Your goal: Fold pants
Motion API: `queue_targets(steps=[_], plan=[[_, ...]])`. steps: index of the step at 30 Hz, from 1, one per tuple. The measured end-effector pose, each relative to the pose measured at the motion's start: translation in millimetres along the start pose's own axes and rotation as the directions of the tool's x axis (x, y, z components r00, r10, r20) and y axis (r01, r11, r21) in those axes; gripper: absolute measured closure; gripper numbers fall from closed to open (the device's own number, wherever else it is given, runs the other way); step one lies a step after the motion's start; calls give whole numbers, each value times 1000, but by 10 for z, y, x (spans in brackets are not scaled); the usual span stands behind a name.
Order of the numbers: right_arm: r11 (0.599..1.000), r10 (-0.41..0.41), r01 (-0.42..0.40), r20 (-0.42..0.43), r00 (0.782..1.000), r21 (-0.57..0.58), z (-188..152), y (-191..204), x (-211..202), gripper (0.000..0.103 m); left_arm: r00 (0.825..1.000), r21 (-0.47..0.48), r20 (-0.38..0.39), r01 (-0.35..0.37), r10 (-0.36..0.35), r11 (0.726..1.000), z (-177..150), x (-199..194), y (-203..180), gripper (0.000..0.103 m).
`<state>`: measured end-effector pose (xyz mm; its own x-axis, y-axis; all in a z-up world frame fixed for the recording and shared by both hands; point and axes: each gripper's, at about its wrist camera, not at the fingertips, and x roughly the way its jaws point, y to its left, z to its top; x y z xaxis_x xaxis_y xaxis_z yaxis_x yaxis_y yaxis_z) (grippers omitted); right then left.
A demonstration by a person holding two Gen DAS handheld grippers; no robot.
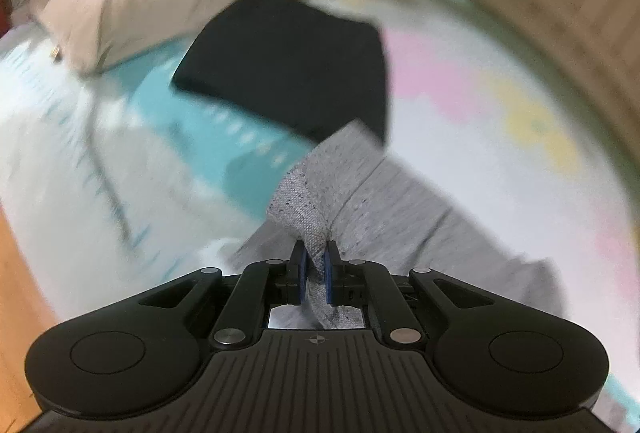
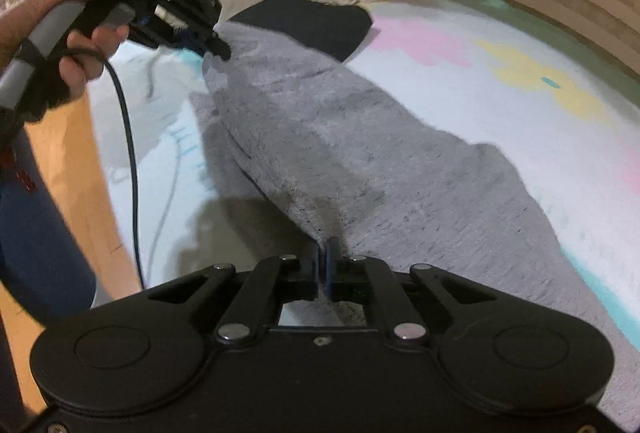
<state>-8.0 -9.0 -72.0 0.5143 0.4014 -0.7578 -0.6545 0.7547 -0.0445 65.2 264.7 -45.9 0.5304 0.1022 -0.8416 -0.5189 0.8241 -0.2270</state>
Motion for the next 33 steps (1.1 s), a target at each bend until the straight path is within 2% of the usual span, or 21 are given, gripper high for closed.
queue_targets(steps=[3,4,7,8,9,10,11,12,13,15,18,20,22,24,26,27,29,32,33], plan=[[999,-1,-1,-70,998,-33,-104,98,219,94,995,-29,-89,-51,48,998,-51,286,59,92],[998,-14,9,-89,996,-58,-132,135,291,94,995,-31,-85,-52,50,998,-51,296,58,91],[997,-33,27,-81,996,-69,-121,160,292,83,997,-17,-25,-68,68,998,-2,118,4,82],[998,-24,19,-93,995,-54,-94,133,265,70,996,-26,14,-92,93,995,17,22,-7,81],[999,-12,9,-93,996,-36,-73,104,227,49,990,-35,65,-123,125,992,34,-77,-20,79],[1000,0,0,-78,997,-11,-49,65,171,38,982,-41,107,-149,153,988,50,-156,-33,77],[1000,10,-9,-52,999,17,-38,32,110,15,970,-46,155,-179,184,983,56,-231,-63,73],[999,14,-13,-19,1000,51,-36,-13,39,9,962,-44,185,-196,201,980,59,-274,-92,73],[996,15,-16,8,1000,84,-37,-52,-28,9,957,-31,208,-201,203,979,55,-301,-140,73],[990,5,-8,20,1000,138,-25,-133,-112,9,967,23,202,-162,154,987,35,-283,-264,73],[979,-63,57,26,998,194,-60,-259,-168,9,993,135,113,-45,29,990,-51,-164,-570,73],[966,-148,140,19,989,218,-86,-353,-157,9,997,205,55,39,-51,978,-137,-84,-781,73],[947,-228,220,7,974,234,-135,-461,-136,9,993,297,5,108,-115,949,-265,-34,-1050,73],[927,-293,290,-21,956,238,-193,-557,-101,9,989,387,-21,145,-149,910,-459,-26,-1273,72],[913,-328,333,-61,943,236,-250,-676,-56,9,984,485,-41,171,-173,858,-631,5,-1541,69],[907,-334,345,-88,939,243,-290,-750,-25,11,982,520,-56,182,-179,835,-719,29,-1640,64],[886,-347,373,-139,927,276,-365,-892,20,11,980,572,-95,197,-174,796,-879,109,-1825,62],[833,-373,427,-214,903,352,-511,-1138,9,12,976,607,-167,212,-138,766,-1060,320,-1999,62],[813,-385,447,-233,893,373,-566,-1228,-17,12,975,604,-193,207,-111,770,-1104,404,-2021,62]])
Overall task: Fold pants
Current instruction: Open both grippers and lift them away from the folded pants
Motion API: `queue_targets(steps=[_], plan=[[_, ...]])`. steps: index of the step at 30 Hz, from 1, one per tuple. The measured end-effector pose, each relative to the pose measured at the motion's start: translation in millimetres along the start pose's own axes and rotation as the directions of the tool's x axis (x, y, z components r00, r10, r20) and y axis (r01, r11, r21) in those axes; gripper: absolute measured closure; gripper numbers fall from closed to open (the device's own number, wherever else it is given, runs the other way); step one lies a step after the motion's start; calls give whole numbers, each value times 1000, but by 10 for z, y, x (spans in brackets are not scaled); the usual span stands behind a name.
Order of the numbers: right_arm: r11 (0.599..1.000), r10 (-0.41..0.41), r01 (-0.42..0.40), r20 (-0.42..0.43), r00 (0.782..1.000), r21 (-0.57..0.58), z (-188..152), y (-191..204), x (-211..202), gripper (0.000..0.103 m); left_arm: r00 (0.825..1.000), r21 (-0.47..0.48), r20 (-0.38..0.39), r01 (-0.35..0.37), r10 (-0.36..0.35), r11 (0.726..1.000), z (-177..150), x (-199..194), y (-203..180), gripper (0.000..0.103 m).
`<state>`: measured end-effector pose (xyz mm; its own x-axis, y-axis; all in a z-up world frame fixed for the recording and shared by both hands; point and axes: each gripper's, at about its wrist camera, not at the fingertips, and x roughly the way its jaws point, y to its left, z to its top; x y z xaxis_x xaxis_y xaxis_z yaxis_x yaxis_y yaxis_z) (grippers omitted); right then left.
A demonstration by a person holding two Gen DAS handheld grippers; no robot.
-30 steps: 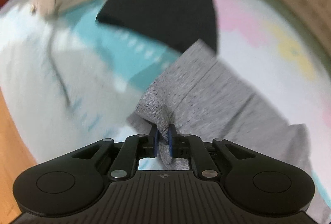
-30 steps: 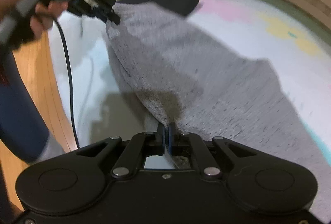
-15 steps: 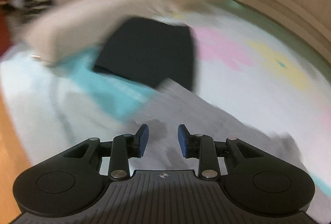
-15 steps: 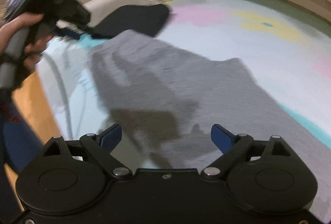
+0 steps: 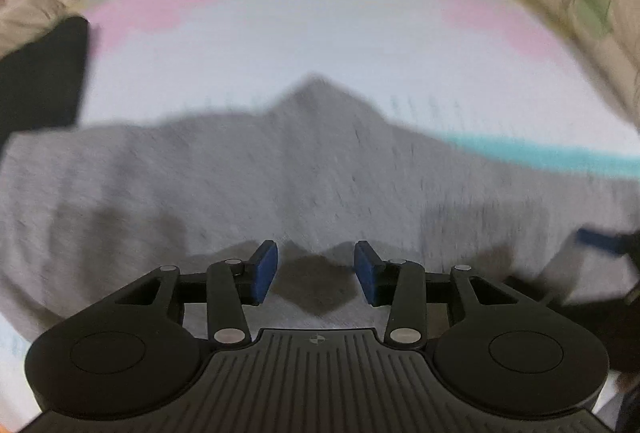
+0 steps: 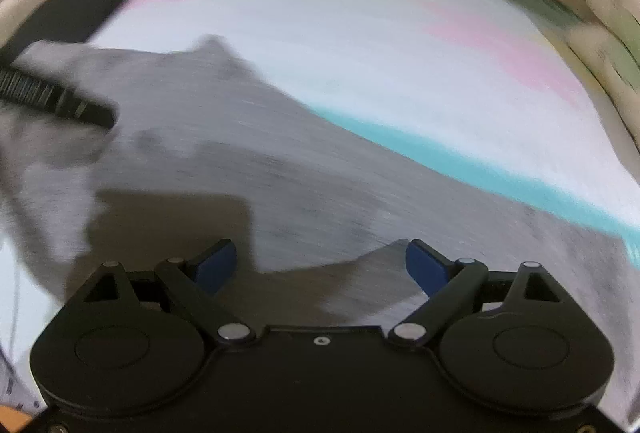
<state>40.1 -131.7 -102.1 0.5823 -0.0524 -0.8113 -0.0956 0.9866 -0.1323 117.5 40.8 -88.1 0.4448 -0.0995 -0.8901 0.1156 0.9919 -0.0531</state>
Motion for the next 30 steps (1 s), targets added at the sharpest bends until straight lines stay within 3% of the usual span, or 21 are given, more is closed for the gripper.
queue_targets(steps=[1,7,11,16,20,23,26,29,30], plan=[[999,-22,23,-9,1000,24,-9,-113,13,12,1000,-13,-29,-7,7,1000,-7,69,7,62],[969,-151,166,-94,984,182,-77,-928,-4,14,995,-6,-44,-86,86,996,-12,144,-113,58],[921,-177,222,-162,971,320,-125,-1553,-67,28,993,-36,-49,-110,108,993,55,184,-141,58],[909,-229,257,-120,966,328,-85,-2198,-465,29,992,-23,-23,-124,123,992,179,187,-308,58],[894,-299,318,-109,948,317,-141,-2789,-628,29,992,8,-32,-122,122,993,171,221,-417,57],[869,-266,304,-151,952,391,-240,-3186,-554,30,990,24,-28,-136,137,990,169,249,-451,54],[824,-203,276,-198,959,494,-455,-3471,-508,43,991,6,-36,-132,133,991,192,245,-469,52],[819,-173,259,-209,962,513,-606,-3593,-492,47,991,-12,-39,-129,128,992,222,250,-469,50],[819,-177,262,-210,961,510,-633,-3604,-498,47,991,-14,-7,-131,131,991,231,260,-461,50]])
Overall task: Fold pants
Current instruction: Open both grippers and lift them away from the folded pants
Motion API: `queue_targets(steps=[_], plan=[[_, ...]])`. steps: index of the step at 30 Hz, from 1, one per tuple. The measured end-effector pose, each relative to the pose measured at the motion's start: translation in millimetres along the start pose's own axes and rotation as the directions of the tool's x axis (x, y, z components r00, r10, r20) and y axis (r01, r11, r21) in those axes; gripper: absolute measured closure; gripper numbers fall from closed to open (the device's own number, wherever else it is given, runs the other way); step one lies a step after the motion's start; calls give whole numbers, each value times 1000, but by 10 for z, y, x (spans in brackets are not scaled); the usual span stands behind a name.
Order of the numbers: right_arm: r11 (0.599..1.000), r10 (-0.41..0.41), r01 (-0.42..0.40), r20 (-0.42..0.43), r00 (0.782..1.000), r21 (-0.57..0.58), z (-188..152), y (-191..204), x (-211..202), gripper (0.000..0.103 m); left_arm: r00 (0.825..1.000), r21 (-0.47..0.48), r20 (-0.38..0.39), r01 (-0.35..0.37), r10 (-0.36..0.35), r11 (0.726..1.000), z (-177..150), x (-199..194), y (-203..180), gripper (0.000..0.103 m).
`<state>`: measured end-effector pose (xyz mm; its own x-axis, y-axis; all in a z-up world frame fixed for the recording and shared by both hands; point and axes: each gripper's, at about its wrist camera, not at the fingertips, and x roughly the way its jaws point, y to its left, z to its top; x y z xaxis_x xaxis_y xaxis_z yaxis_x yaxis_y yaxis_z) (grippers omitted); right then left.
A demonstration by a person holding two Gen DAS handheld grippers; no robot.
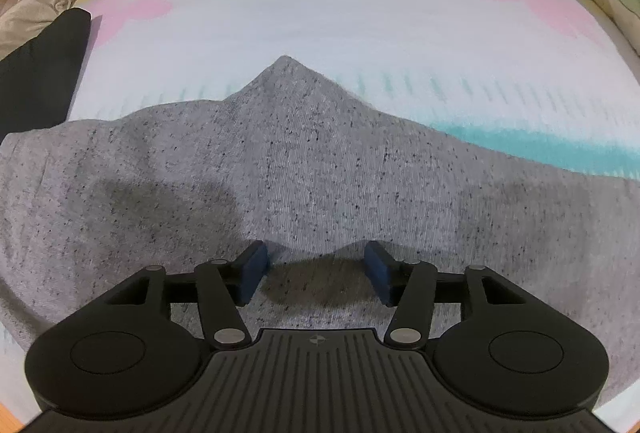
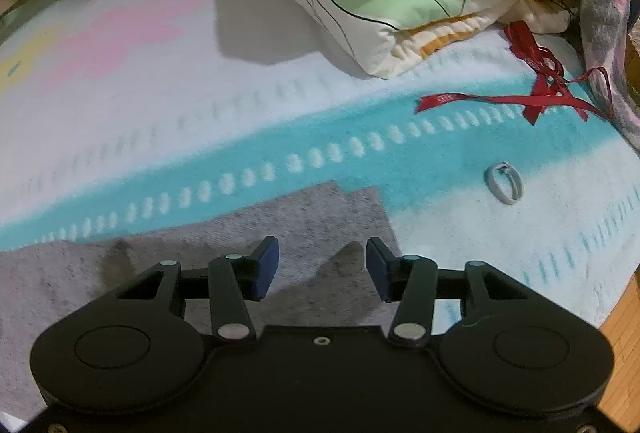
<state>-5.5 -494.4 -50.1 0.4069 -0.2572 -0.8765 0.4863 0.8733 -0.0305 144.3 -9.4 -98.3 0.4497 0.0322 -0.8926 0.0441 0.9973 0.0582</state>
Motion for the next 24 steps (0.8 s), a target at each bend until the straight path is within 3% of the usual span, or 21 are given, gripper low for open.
queue_targets(steps=[8,12,13,14,15,16,18,21,24], plan=[[1000,-11,12,-46,999,17,-17,-134,202,45,1000,2,1,0,0,1000,15,-4,-17,50],[998,24,-21,-64,998,52,-27,-193,250,45,1000,3,1,0,0,1000,17,1,-15,50],[998,26,-23,-64,998,51,-31,-195,246,47,1000,3,1,-1,1,1000,17,3,-12,50],[999,27,-24,-65,998,41,-33,-188,237,58,1000,3,1,-1,1,1000,17,5,-9,50],[999,25,-24,-67,997,27,-38,-169,226,81,1000,3,1,-1,1,1000,16,4,-9,50],[1000,23,-22,-63,998,13,-42,-141,213,88,1000,5,1,-1,1,1000,16,4,-6,50],[1000,-14,12,-56,998,-27,-55,-51,157,93,1000,5,2,3,-3,1000,0,10,14,49],[988,-146,144,-33,989,-53,-63,-36,150,94,1000,2,1,1,-1,1000,-4,10,29,49],[993,-118,119,-60,991,9,-65,-162,201,93,1000,4,1,-3,3,1000,0,10,7,49]])
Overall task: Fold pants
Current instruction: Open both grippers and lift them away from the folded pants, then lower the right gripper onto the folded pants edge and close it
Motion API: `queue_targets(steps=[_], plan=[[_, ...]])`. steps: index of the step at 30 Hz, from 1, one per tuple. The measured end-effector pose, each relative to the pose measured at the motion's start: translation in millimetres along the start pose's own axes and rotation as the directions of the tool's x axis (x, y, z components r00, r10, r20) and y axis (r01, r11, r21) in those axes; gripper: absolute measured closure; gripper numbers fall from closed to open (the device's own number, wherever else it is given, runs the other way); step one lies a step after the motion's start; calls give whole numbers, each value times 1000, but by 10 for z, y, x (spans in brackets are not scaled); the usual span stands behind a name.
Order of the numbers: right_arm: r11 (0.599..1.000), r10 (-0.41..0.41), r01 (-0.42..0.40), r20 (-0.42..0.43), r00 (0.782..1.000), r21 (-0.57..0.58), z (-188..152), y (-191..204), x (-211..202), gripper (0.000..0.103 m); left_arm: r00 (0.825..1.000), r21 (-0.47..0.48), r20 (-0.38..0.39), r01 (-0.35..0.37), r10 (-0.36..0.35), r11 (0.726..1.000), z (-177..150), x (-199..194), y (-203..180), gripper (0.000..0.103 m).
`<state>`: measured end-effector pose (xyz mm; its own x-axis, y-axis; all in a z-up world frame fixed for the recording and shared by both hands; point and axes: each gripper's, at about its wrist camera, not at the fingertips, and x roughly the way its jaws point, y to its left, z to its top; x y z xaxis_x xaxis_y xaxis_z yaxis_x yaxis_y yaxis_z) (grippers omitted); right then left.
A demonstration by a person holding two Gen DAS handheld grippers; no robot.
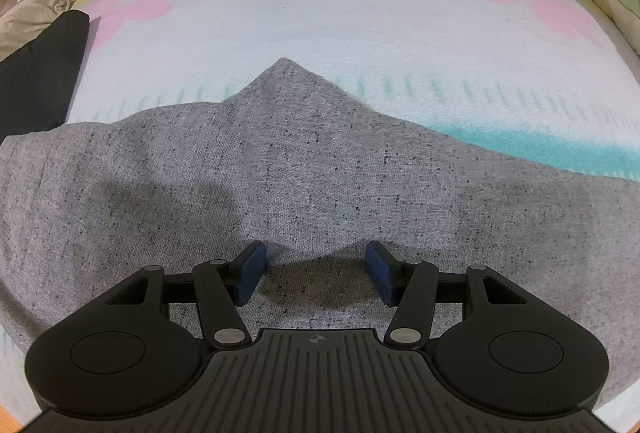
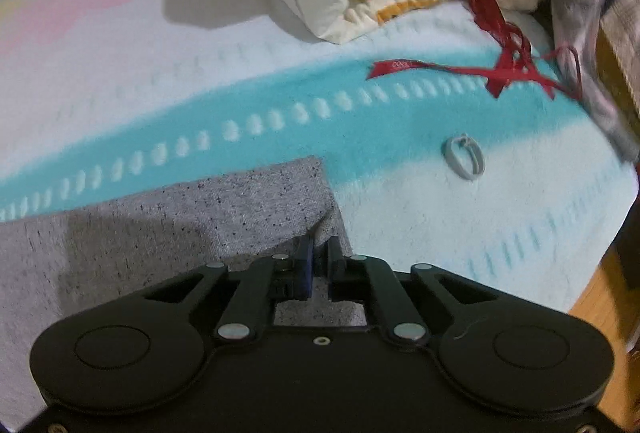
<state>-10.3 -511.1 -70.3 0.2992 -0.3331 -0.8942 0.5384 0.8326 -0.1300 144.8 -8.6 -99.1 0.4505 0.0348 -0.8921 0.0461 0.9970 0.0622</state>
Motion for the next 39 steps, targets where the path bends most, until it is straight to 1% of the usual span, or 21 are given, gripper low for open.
queue_targets(steps=[1,2,4,5,6,7,8,9,14,17,20,22,25,27,29,30,32,33,35,37,39], plan=[[1000,8,-7,11,1000,-4,4,-8,-28,90,1000,0,-1,-1,1,1000,2,-1,-7,49],[1000,27,-27,23,999,-2,5,-26,-66,83,1000,-2,-2,-1,1,1000,6,-3,-10,49],[996,83,-83,22,996,31,17,-129,-121,62,1000,-2,-2,-1,1,1000,10,-8,-17,49],[993,103,-104,24,994,58,13,-201,-139,41,1000,-1,0,-1,1,1000,11,-12,-20,49],[989,110,-112,29,994,92,3,-285,-156,25,1000,-1,0,-1,1,1000,13,-12,-21,49],[987,105,-108,32,994,117,-1,-329,-166,22,1000,-2,0,-2,2,1000,16,-12,-23,49],[983,109,-114,39,993,142,-22,-399,-180,25,1000,-1,-1,-3,3,1000,18,-15,-25,49],[980,123,-127,39,992,154,-46,-435,-189,25,1000,-1,-2,-5,5,1000,21,-16,-30,49],[959,217,-207,-30,976,194,-151,-608,-82,25,1000,-3,0,-10,10,1000,34,-71,-60,50],[954,252,-233,-79,965,190,-228,-651,-40,28,999,14,40,1,-2,1000,18,-205,-119,50],[933,296,-263,-107,949,246,-328,-752,-36,28,995,72,100,-7,-1,997,-18,-344,-271,50],[896,332,-277,-110,937,346,-412,-857,-51,28,992,117,129,-4,-11,993,-36,-403,-383,50],[802,414,-314,-94,906,508,-556,-948,-51,28,989,185,146,-8,-19,983,-93,-407,-565,50],[739,450,-341,-49,892,581,-667,-939,-53,32,990,221,141,-8,-24,975,-135,-389,-653,50],[703,470,-359,-21,883,614,-759,-873,-41,38,990,249,138,1,-37,969,-168,-377,-692,50],[693,468,-363,-6,884,623,-804,-833,-26,40,992,239,123,-7,-24,971,-184,-373,-706,50],[690,431,-333,4,902,642,-866,-778,15,41,992,248,126,-1,-31,969,-203,-390,-698,50],[679,413,-326,25,910,657,-903,-762,18,41,991,246,127,4,-37,969,-206,-393,-693,50],[657,387,-326,67,920,680,-943,-748,1,41,991,237,125,20,-51,971,-196,-397,-669,50],[656,351,-330,112,929,679,-965,-746,-27,41,991,232,122,27,-56,972,-187,-395,-658,50],[669,314,-342,166,935,660,-974,-746,-78,48,991,232,121,31,-60,972,-187,-376,-672,50]])
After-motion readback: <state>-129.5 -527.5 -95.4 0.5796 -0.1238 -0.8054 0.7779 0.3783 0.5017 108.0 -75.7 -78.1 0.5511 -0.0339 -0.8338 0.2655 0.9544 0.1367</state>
